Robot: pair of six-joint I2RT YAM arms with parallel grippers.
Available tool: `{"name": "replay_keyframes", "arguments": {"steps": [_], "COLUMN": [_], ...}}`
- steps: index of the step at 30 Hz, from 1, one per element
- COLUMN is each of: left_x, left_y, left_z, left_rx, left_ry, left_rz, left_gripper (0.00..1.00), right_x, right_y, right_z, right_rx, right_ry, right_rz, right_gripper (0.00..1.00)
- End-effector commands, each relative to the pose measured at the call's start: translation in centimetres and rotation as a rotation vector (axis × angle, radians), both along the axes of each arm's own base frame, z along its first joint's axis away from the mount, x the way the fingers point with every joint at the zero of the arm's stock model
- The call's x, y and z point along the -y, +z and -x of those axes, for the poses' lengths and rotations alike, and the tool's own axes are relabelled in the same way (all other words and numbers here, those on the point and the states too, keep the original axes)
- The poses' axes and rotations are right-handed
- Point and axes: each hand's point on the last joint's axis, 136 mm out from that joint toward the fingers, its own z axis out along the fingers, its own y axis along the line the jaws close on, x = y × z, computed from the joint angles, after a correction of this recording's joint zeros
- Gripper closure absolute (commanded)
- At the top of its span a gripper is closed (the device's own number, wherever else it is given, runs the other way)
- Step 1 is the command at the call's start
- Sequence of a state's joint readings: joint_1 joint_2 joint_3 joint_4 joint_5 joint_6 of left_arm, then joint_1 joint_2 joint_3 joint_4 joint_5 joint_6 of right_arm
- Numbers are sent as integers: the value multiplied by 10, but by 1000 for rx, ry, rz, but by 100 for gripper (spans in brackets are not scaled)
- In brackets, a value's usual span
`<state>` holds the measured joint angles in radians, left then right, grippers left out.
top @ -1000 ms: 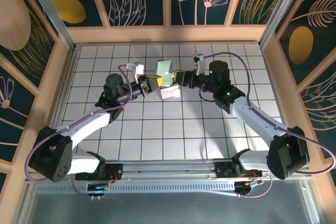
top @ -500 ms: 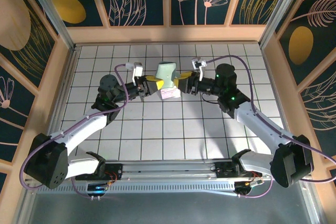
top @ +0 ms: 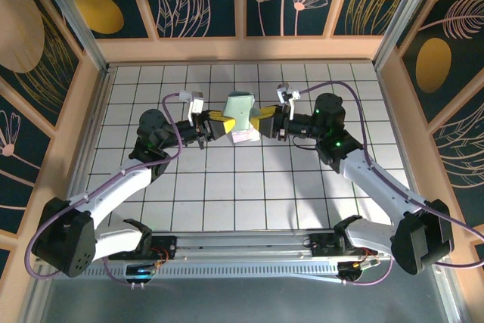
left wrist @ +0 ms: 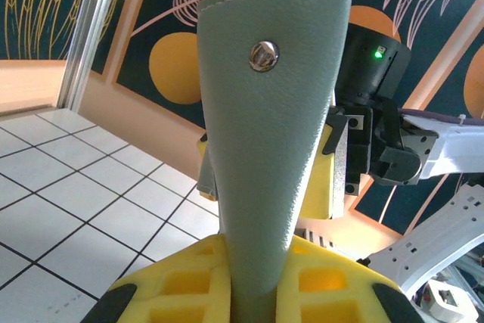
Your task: Take the credit cards out of the card holder
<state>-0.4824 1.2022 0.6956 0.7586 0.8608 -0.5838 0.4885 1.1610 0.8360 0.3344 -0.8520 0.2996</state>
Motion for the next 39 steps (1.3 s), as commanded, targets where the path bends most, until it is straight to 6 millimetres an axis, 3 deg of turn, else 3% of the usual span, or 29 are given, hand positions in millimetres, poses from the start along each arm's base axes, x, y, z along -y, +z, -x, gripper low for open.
{"name": "replay_keyframes", "arguments": {"steps": [1,10,14,19,33,39], "left_x": [-3,-2,-1,1,5,5], "left_y": [22,22,22,22,21,21], "left_z": [24,26,23,22,22,21], "left_rx": [131,139,132,124,93,77], "left_ry": [-81,-95,-90,-106,-146,-144], "left_rz": [30,28,28,34,35,40], "left_gripper": [100,100,100,100,100,100], "right_x": [6,12,10,8,-9,-15], "right_y": [10,13,14,17,19,18], "right_z": [-1,-5,1,5,18,22], "right_rx": [68,79,82,86,97,101], "right_ry": [-13,-35,0,37,196,233], "right_rz": [-12,-4,-16,-33,-69,-73], "right_gripper": [67,67,57,55,55,64]}}
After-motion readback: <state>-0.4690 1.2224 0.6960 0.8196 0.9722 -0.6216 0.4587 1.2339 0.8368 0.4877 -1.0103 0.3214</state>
